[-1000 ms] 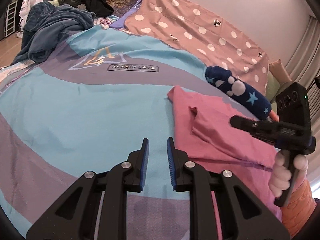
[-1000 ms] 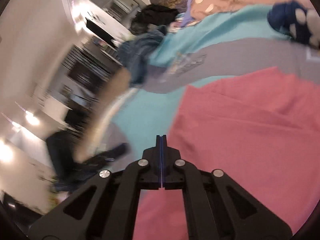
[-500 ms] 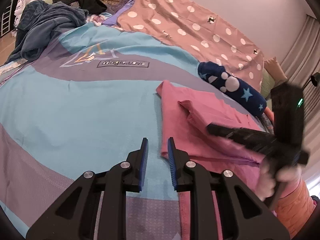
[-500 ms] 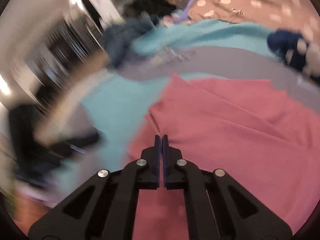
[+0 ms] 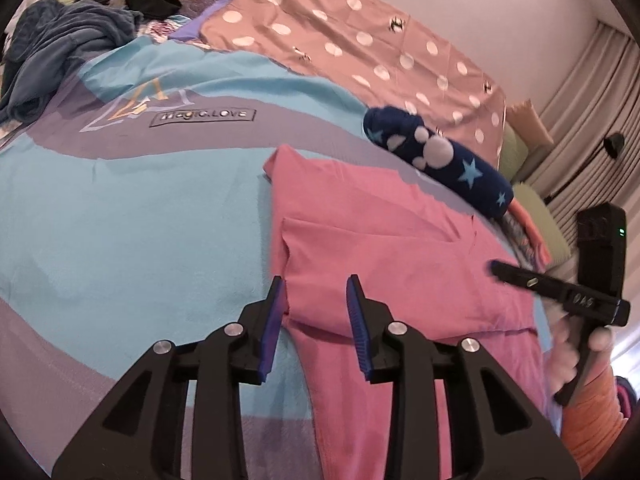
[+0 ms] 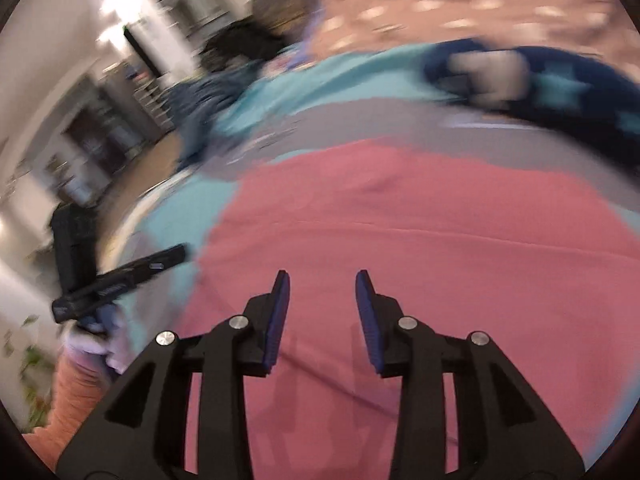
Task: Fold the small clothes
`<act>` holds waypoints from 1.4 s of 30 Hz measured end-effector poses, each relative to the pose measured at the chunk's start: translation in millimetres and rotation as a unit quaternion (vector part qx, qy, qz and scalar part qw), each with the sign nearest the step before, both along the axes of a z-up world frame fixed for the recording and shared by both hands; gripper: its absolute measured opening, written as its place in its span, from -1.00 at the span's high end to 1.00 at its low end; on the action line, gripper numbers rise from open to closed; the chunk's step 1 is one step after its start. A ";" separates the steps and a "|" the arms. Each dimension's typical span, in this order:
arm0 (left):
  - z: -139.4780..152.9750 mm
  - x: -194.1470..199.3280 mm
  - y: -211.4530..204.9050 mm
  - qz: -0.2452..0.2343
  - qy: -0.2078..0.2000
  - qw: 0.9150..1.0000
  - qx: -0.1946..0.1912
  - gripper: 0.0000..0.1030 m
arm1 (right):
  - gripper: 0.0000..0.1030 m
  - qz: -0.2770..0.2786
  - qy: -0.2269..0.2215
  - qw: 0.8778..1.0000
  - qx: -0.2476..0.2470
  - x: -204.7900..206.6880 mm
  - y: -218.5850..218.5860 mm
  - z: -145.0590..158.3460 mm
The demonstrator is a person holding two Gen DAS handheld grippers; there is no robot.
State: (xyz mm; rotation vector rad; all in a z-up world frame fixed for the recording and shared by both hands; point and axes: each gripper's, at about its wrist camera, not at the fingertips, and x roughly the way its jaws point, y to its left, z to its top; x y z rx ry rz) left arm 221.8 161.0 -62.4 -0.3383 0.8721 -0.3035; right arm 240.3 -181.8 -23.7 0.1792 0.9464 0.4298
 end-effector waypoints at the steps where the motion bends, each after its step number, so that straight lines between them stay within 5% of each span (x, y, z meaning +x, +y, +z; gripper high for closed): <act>1: -1.1 4.0 -2.7 0.000 0.001 1.000 0.010 0.31 | 0.31 -0.038 -0.006 0.999 -0.024 0.5 -27.3 0.3; 6: -8.4 28.6 -14.5 -0.001 0.015 0.999 0.043 0.18 | 0.19 -0.202 0.042 0.978 -0.003 -15.8 -160.4 -20.9; 9: -19.5 43.2 -19.8 -0.002 0.034 0.997 0.066 0.09 | 0.02 -0.212 0.073 0.972 0.064 -19.9 -190.0 -45.6; 12: -26.5 51.4 -19.6 0.010 0.032 0.998 0.054 0.14 | -0.02 -0.175 0.078 0.974 0.122 -13.9 -185.1 -59.3; 14: -25.5 53.8 -21.7 0.008 0.029 0.999 0.037 0.50 | 0.14 -0.171 0.054 0.980 0.087 -5.9 -167.6 -61.0; 15: -24.2 54.6 -24.5 0.008 0.027 0.999 0.040 0.65 | 0.93 -0.186 0.050 0.980 0.049 -2.4 -163.9 -61.8; 18: -21.5 54.5 -35.1 0.008 0.016 0.996 0.083 0.70 | 0.93 -0.244 0.075 0.962 0.096 8.5 -186.5 -71.6; 21: -19.7 51.0 -37.3 0.015 0.009 0.995 0.101 0.66 | 0.88 -0.210 0.051 0.975 0.051 -0.5 -176.2 -62.3; 24: -11.2 36.7 -32.6 0.023 0.007 0.994 0.103 0.62 | 0.49 -0.204 0.040 0.978 0.022 -33.3 -176.5 -46.6; 26: -2.2 22.2 -28.3 0.020 -0.004 0.995 0.097 0.54 | 0.42 -0.169 0.028 0.984 0.041 -65.1 -171.7 -35.2; 28: 8.2 1.7 -24.4 0.012 -0.022 0.996 0.086 0.26 | 0.26 -0.127 0.023 0.991 0.035 -92.8 -154.9 -31.7; 30: 11.7 -11.5 -26.4 0.000 -0.030 0.997 0.075 0.11 | 0.28 -0.116 0.023 0.992 -0.043 -96.5 -129.4 -36.7; 32: 4.1 -15.4 -35.7 -0.008 -0.017 0.996 0.093 0.11 | 0.68 -0.135 0.023 0.984 -0.114 -95.3 -123.7 -52.8; 35: -24.3 -25.6 -51.4 0.002 0.008 0.978 0.209 0.04 | 0.67 -0.186 0.023 0.982 -0.033 -107.6 -154.5 -58.3; 42: -6.3 -78.0 -17.0 0.018 -0.002 0.988 0.153 0.04 | 0.70 -0.197 0.016 0.980 -0.008 -167.4 -163.6 -41.4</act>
